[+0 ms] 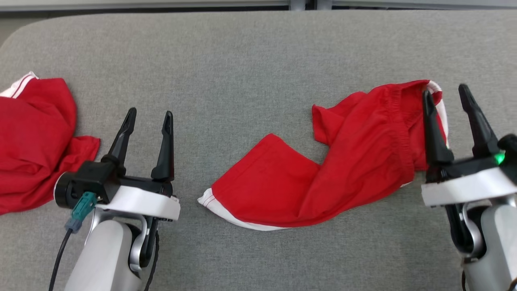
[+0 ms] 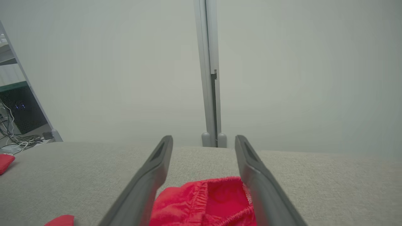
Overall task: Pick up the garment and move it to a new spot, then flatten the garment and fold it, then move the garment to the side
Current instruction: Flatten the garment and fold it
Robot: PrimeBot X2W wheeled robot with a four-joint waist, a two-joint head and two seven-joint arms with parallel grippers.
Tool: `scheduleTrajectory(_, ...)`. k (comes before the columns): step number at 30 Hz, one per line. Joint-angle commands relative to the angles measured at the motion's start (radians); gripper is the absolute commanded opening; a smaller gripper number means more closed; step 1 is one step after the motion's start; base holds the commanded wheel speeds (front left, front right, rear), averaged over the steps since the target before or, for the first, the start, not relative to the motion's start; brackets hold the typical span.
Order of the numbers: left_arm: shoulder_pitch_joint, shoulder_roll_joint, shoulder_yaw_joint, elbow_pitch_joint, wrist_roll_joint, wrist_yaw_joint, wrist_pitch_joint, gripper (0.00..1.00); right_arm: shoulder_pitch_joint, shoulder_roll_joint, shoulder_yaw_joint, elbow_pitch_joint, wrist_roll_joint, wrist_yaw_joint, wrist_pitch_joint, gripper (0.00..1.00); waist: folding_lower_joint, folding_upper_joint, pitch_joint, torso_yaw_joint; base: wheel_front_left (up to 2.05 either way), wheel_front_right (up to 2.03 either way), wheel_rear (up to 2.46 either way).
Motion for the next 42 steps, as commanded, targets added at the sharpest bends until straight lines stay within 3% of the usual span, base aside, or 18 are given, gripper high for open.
scheduleTrajectory(1,0.024,0.010,0.012,0.005,0.009,-0.001,0.000,1.00,0.045,-0.007,0.003,-0.018,0.000,0.000,-0.011,1.00,0.0000,0.0000,-0.035,-0.021,0.00,0.00,0.00)
scheduleTrajectory(16,0.177,0.027,0.032,0.023,0.012,0.013,0.000,1.00,0.311,0.033,-0.021,-0.114,-0.010,0.000,0.053,1.00,0.0000,0.0000,-0.172,-0.070,0.00,0.00,0.00)
scheduleTrajectory(32,0.205,0.044,0.019,-0.005,0.003,0.025,0.013,1.00,0.350,0.050,-0.035,-0.152,-0.021,0.000,0.086,1.00,0.0000,0.0000,-0.179,-0.069,0.00,0.00,0.00)
scheduleTrajectory(37,0.188,0.045,0.012,-0.010,0.003,0.025,0.015,1.00,0.338,0.036,-0.020,-0.129,-0.014,0.000,0.107,1.00,0.0000,0.0000,-0.164,-0.059,0.00,0.00,0.00)
scheduleTrajectory(42,0.152,0.033,-0.003,-0.006,0.004,0.019,0.012,1.00,0.312,0.014,0.022,-0.011,0.010,0.000,0.129,1.00,0.0000,0.0000,-0.120,-0.027,0.00,0.00,0.00)
